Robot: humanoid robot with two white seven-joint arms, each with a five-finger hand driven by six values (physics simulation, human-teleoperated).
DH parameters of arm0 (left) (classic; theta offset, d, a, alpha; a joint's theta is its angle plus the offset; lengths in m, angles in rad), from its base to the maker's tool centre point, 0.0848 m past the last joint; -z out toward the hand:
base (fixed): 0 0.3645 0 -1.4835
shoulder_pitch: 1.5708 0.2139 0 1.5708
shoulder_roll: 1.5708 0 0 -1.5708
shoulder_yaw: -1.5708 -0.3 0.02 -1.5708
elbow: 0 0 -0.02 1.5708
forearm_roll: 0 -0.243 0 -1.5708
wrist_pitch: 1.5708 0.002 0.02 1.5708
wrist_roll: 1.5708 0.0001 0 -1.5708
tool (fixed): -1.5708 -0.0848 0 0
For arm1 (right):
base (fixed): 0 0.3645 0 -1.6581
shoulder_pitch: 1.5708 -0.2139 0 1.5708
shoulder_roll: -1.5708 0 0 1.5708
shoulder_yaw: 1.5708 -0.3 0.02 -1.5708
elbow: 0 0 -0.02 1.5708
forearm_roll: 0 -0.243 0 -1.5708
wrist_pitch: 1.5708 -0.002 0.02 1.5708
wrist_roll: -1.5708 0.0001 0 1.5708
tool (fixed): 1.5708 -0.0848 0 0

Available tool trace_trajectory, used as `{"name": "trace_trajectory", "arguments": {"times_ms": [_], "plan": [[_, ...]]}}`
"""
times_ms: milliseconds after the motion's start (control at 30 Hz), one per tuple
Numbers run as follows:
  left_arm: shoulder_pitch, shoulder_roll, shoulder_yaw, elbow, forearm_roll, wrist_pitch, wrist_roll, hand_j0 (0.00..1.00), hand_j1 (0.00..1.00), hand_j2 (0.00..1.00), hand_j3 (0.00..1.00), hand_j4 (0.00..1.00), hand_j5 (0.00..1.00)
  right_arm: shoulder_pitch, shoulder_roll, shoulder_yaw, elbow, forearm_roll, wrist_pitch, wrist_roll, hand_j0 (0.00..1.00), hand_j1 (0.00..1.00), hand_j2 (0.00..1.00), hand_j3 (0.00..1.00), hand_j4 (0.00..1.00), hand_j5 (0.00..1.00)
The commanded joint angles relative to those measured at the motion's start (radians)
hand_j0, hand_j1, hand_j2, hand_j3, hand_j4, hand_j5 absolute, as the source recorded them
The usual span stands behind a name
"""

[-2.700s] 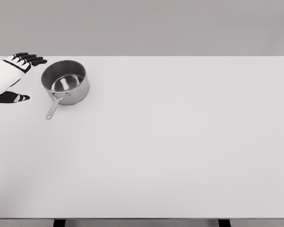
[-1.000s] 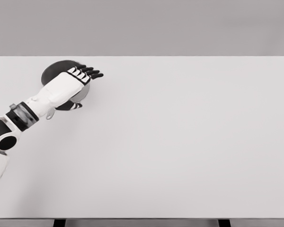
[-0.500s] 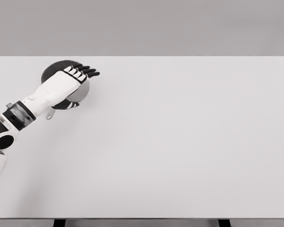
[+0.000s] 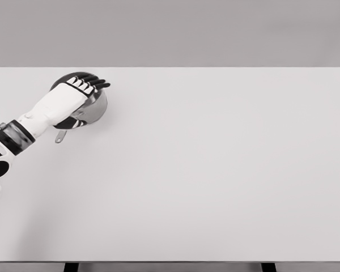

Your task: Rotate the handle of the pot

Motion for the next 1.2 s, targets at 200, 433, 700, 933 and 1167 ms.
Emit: {"name": "trace_trajectory", "arguments": {"times_ms": [200, 433, 700, 933, 1167], "plan": [[0.003, 0.001, 0.004, 0.000, 0.007, 0.001, 0.002, 1.00, 1.00, 1.00, 1.00, 1.00, 1.00, 0.000, 0.000, 0.000, 0.000, 0.000, 0.000, 0.000, 1.00, 1.00, 1.00, 1.00, 1.00, 1.00], [0.003, 0.014, 0.035, 0.041, 0.007, 0.001, 0.002, 1.00, 1.00, 1.00, 1.00, 1.00, 1.00, 0.000, 0.000, 0.000, 0.000, -0.001, 0.000, 0.000, 1.00, 1.00, 1.00, 1.00, 1.00, 1.00], [0.000, 0.023, 0.056, 0.050, 0.006, 0.001, 0.002, 1.00, 1.00, 1.00, 1.00, 1.00, 1.00, 0.000, 0.000, 0.000, 0.000, 0.000, 0.000, 0.000, 1.00, 1.00, 1.00, 1.00, 1.00, 1.00], [0.003, 0.044, 0.074, 0.050, 0.007, 0.001, 0.002, 1.00, 1.00, 1.00, 1.00, 1.00, 1.00, 0.000, 0.000, 0.000, 0.000, -0.001, 0.000, 0.000, 1.00, 1.00, 1.00, 1.00, 1.00, 1.00], [0.005, 0.072, 0.088, 0.058, 0.007, 0.001, 0.002, 1.00, 1.00, 1.00, 1.00, 1.00, 1.00, 0.000, 0.000, 0.000, 0.000, 0.000, 0.000, 0.000, 1.00, 1.00, 1.00, 1.00, 1.00, 1.00]]}}
